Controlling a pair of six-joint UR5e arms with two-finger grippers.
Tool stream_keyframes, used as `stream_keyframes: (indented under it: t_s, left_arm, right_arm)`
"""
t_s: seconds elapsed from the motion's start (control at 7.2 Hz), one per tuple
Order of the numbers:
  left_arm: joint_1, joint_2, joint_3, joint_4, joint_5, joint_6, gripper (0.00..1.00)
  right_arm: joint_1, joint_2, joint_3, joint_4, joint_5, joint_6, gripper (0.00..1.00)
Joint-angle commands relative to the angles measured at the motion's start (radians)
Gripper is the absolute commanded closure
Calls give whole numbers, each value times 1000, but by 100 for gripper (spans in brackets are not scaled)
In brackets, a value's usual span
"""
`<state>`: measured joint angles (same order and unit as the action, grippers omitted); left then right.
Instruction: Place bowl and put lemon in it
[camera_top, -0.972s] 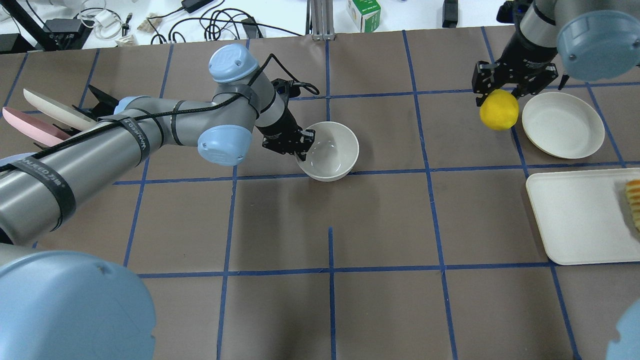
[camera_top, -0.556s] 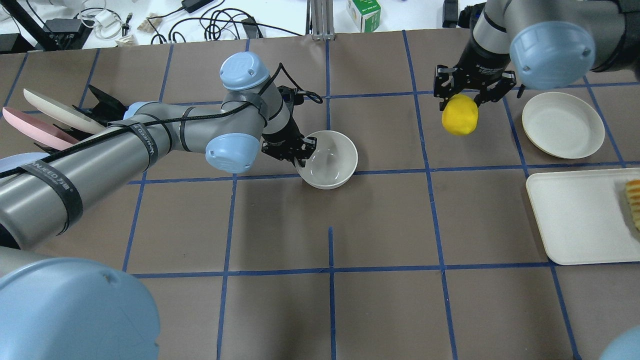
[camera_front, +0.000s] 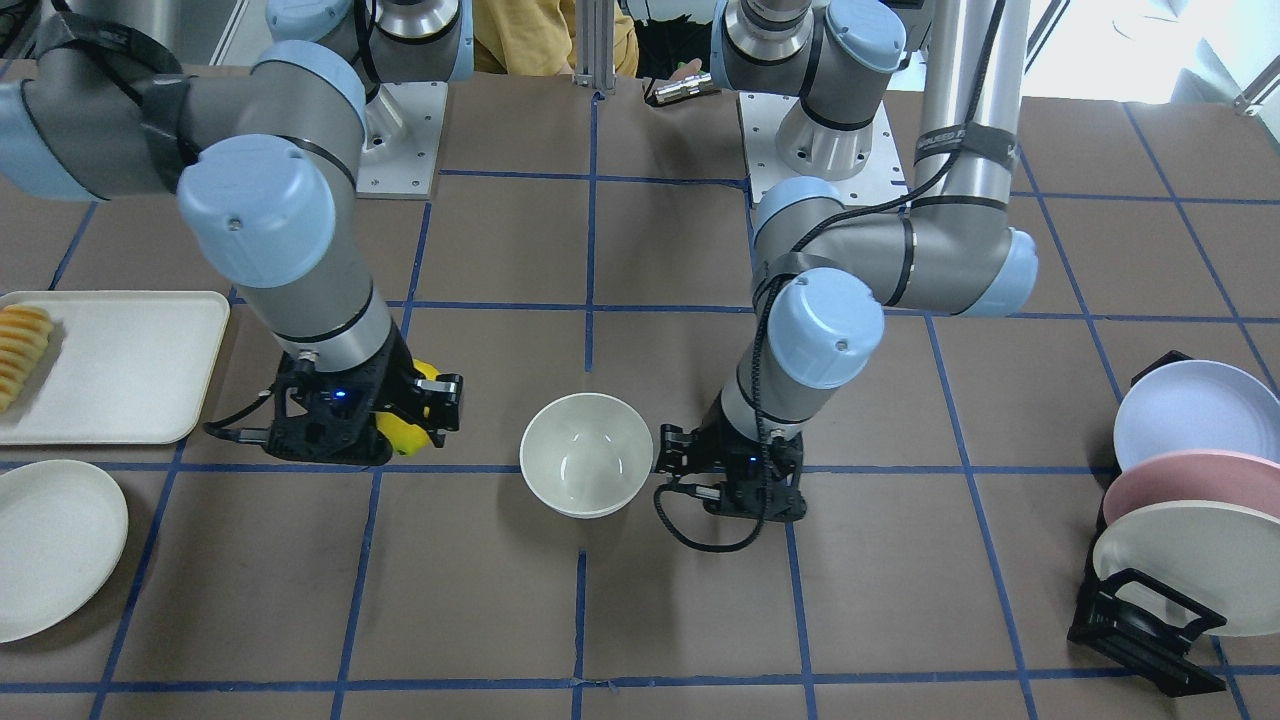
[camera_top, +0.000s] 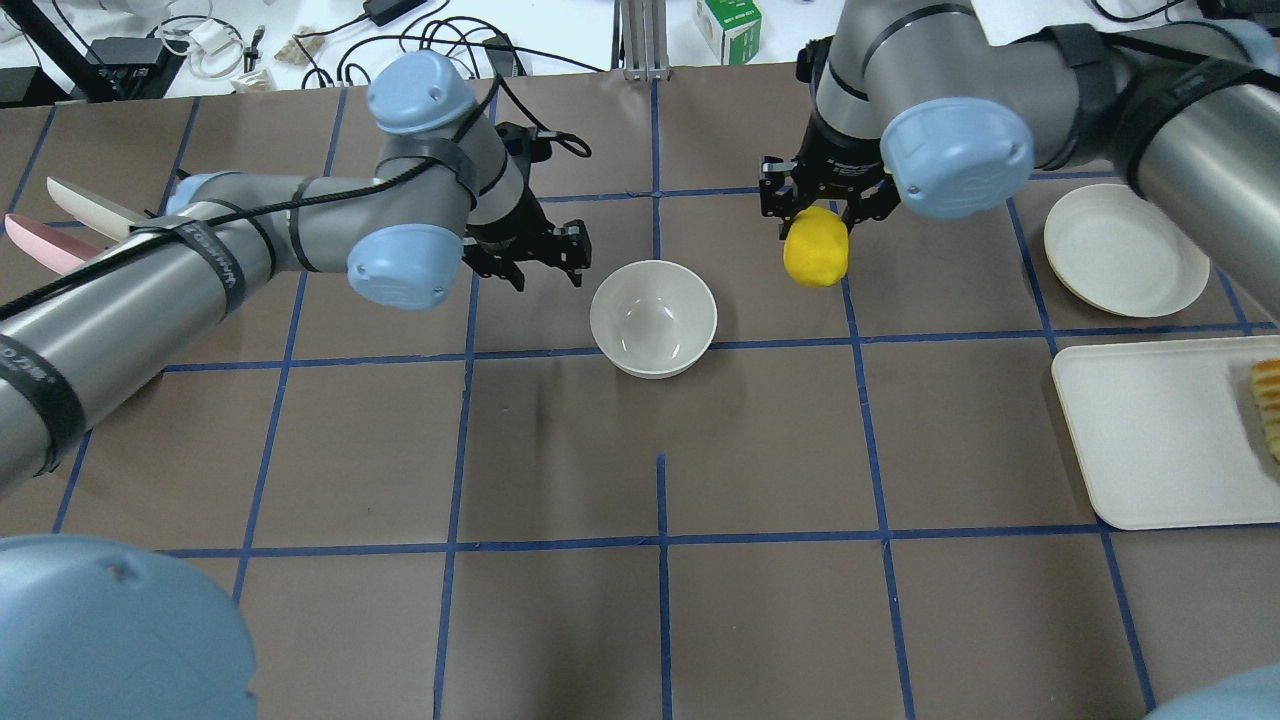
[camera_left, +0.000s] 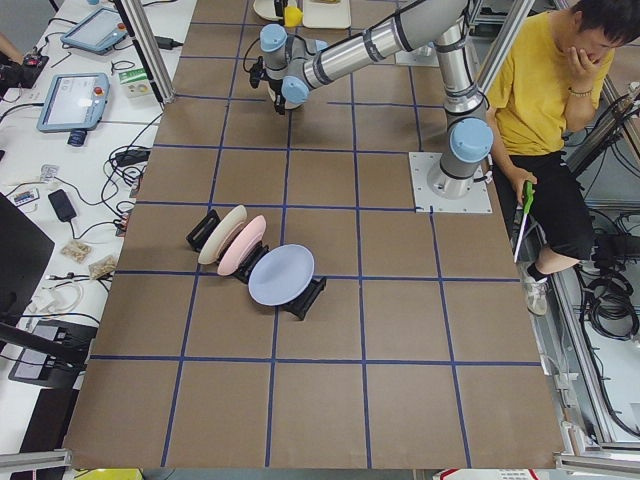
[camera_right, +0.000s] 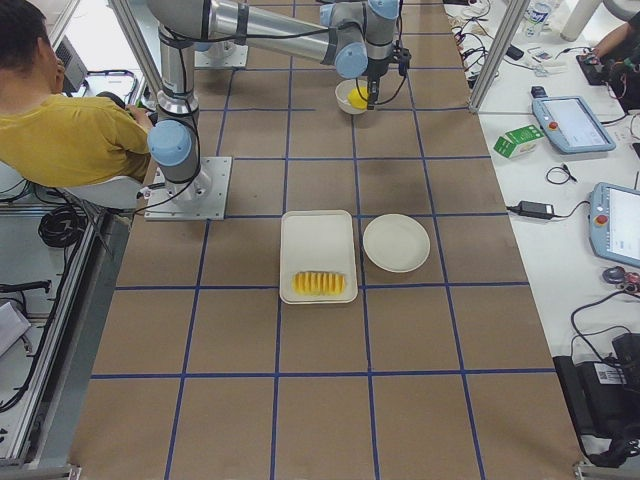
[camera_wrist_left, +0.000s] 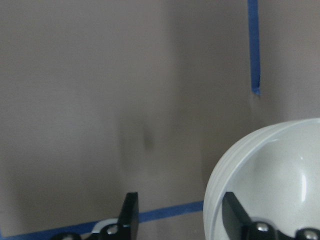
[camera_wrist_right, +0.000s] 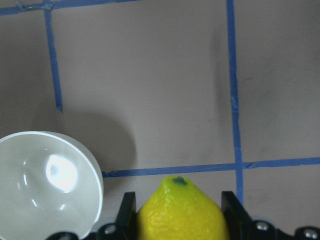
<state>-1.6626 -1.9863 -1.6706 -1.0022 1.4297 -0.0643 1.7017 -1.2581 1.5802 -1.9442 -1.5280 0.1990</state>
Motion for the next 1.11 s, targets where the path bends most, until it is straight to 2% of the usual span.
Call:
stream_keyframes:
  t_s: [0.0,0.14,0.42,0.69,0.97]
  left_arm:
    - [70,122,63,-222,128,49,16]
    - [81,171,121,-348,133,51,15]
    - [112,240,245,-577,123,61,0]
    - [93,308,233,-625,132,60,0]
    - [76,354,198,-625,132,61,0]
  right_arm:
    - [91,55,0,-118,0,110,100]
    - [129,86,0,-163,-1,166,100]
    - [199,144,1,-280,-3,197,100]
    - [239,206,11,-335,-9,240,100]
    - [242,218,17,-332,-17,237,100]
